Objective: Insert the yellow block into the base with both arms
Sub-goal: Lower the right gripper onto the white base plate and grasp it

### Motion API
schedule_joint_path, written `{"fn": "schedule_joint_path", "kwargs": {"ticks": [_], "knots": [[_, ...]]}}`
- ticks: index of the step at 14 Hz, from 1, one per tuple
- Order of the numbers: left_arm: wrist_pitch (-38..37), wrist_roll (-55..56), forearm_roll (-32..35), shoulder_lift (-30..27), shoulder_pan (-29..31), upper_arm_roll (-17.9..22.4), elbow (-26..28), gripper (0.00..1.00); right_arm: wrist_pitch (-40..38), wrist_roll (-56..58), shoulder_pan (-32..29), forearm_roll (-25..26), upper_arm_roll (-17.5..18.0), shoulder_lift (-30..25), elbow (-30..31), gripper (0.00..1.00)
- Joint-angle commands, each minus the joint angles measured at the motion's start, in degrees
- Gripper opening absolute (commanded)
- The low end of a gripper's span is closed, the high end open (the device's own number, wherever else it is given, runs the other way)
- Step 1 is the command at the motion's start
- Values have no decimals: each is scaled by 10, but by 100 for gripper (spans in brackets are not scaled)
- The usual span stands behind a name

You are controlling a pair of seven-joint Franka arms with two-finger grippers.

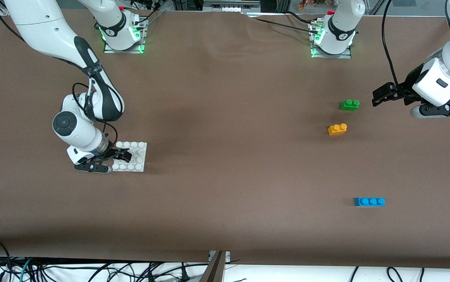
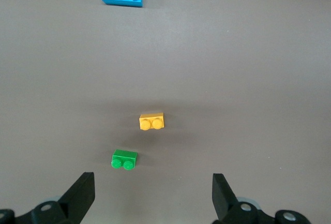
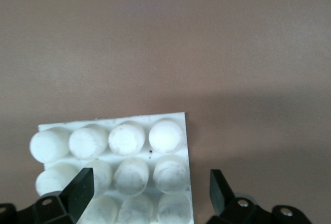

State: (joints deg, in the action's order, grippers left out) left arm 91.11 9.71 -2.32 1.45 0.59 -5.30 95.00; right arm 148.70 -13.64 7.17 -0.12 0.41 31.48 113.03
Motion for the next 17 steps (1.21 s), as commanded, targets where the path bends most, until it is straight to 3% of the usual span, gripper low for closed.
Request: {"fn": "schedule_joint_path", "kwargs": {"ticks": [1,5,12,17], "knots": [[-12,-7,17,8,-6,1,-17,100,14,-2,-4,-3,2,-5,10,99],[-13,-7,17,8,-6,1,-17,100,15,0,-6,-4,2,-4,10,97],[-12,-7,17,8,-6,1,-17,100,17,1,-14,-4,3,5,10,84],[-12,-7,17,8,-6,1,-17,100,18,2,-13,-3,5,14,8,83]]}}
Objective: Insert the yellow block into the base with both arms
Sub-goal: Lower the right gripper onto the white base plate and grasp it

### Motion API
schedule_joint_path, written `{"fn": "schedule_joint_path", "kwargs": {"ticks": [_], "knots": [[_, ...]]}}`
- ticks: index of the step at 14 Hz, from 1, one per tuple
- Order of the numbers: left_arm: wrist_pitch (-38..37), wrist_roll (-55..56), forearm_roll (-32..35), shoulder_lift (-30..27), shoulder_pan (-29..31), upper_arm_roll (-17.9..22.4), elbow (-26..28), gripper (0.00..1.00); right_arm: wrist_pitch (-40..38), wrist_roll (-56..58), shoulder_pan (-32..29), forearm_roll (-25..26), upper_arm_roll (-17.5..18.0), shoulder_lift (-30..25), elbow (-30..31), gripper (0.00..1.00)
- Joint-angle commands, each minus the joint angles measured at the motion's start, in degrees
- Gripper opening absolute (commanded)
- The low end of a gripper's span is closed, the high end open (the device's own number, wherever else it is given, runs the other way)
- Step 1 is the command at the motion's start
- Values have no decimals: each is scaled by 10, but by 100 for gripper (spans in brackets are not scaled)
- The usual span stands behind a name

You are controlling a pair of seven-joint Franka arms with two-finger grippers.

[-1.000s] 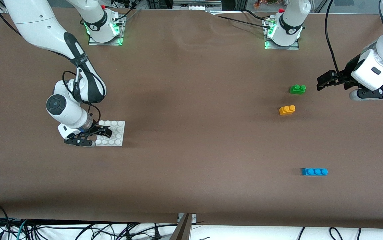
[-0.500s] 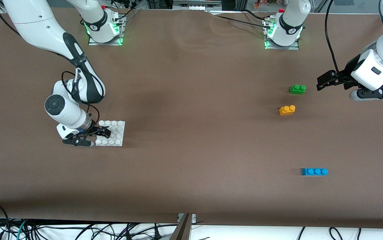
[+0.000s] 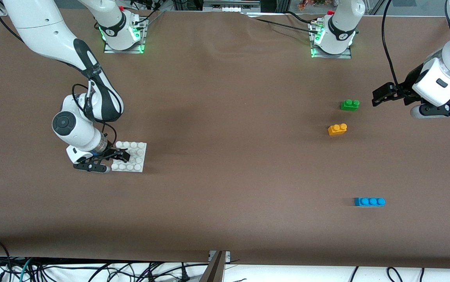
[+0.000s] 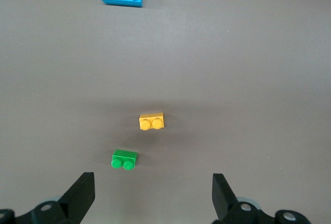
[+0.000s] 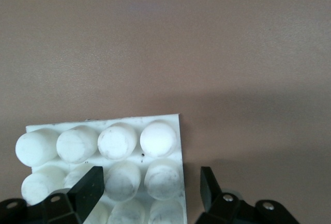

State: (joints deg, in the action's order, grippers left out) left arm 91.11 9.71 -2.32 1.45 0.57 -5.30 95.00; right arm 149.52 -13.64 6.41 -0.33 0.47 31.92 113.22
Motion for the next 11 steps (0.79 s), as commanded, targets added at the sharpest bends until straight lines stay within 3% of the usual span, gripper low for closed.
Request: {"fn": "schedule_joint_path", "kwargs": {"ticks": [1,11], "knots": [[-12,-7,17,8,-6,1,-17,100,10,1,-5,-2,5,10,6,83],[-12,-7,17,8,-6,1,-17,100,36,-4,-4,-3,18,18,5,74]]}}
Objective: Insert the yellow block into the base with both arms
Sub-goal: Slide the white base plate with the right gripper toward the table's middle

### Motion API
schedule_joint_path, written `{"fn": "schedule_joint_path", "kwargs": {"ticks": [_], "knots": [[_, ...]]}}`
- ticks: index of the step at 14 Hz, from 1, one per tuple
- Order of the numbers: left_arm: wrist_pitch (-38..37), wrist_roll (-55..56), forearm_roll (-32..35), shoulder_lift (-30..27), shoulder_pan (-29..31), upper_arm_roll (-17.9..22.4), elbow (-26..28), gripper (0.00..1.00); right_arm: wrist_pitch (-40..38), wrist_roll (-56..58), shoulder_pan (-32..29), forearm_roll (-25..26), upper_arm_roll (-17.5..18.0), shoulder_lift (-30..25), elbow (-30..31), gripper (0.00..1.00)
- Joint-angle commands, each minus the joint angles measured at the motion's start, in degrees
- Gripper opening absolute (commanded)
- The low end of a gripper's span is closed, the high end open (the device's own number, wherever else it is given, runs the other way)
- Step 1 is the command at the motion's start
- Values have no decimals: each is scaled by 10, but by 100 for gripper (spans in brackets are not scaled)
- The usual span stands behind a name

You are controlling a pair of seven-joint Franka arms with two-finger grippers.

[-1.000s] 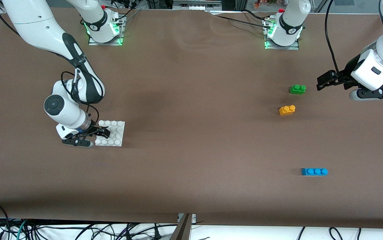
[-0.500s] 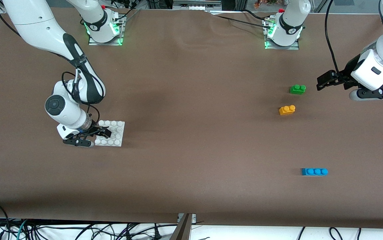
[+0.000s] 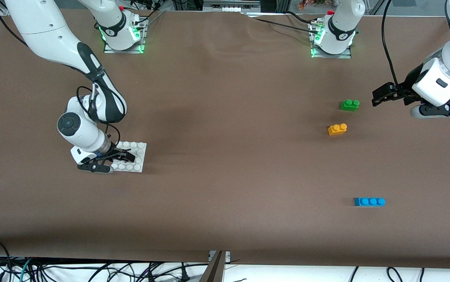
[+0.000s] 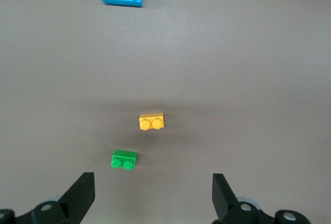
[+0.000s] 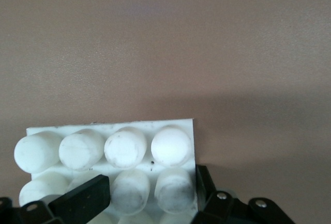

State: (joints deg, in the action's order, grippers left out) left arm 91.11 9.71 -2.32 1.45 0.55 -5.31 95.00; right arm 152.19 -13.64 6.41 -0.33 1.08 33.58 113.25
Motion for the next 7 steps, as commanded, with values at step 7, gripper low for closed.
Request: {"fn": "schedule_joint_path", "kwargs": {"ticks": [7], "knots": [[-12,-7,17,8,-5,1,-17,100,9,-33,17,-5,23,0,2,73]]}}
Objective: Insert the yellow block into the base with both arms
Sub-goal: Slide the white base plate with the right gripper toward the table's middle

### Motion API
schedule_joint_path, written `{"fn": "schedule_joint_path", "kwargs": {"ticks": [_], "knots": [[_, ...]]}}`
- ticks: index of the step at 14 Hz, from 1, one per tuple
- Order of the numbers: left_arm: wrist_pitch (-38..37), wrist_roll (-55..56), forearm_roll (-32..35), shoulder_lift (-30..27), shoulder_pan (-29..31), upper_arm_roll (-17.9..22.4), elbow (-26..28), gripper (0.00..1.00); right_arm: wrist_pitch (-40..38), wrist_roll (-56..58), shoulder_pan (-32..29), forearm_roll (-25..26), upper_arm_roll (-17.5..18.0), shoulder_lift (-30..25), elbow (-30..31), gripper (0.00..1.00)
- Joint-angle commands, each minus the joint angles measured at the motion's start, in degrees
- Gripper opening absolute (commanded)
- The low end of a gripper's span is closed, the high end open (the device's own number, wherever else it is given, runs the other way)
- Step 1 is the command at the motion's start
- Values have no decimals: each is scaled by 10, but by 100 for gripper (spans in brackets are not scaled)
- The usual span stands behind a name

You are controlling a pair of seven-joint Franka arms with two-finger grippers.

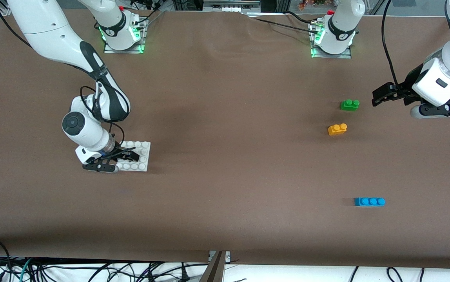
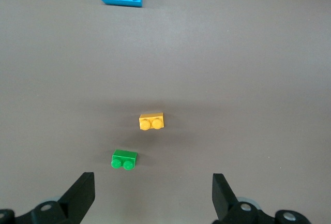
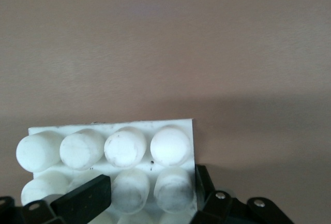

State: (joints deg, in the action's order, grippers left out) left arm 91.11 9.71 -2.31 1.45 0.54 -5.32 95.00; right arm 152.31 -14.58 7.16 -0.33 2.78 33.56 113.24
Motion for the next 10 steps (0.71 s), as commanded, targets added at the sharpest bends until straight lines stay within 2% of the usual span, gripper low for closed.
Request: {"fn": "schedule_joint_path", "kwargs": {"ticks": [1,7,10], "knots": [[-13,-7,17,8,-5,1,-17,100,8,-25,19,-5,6,0,1,73],[-13,-7,17,8,-6,0,-17,100,8,-82,70,-5,2,11,-21,73],[-13,-7,17,8,-6,0,-17,100,8,-106,110,-5,-12,28,-42,73]]}}
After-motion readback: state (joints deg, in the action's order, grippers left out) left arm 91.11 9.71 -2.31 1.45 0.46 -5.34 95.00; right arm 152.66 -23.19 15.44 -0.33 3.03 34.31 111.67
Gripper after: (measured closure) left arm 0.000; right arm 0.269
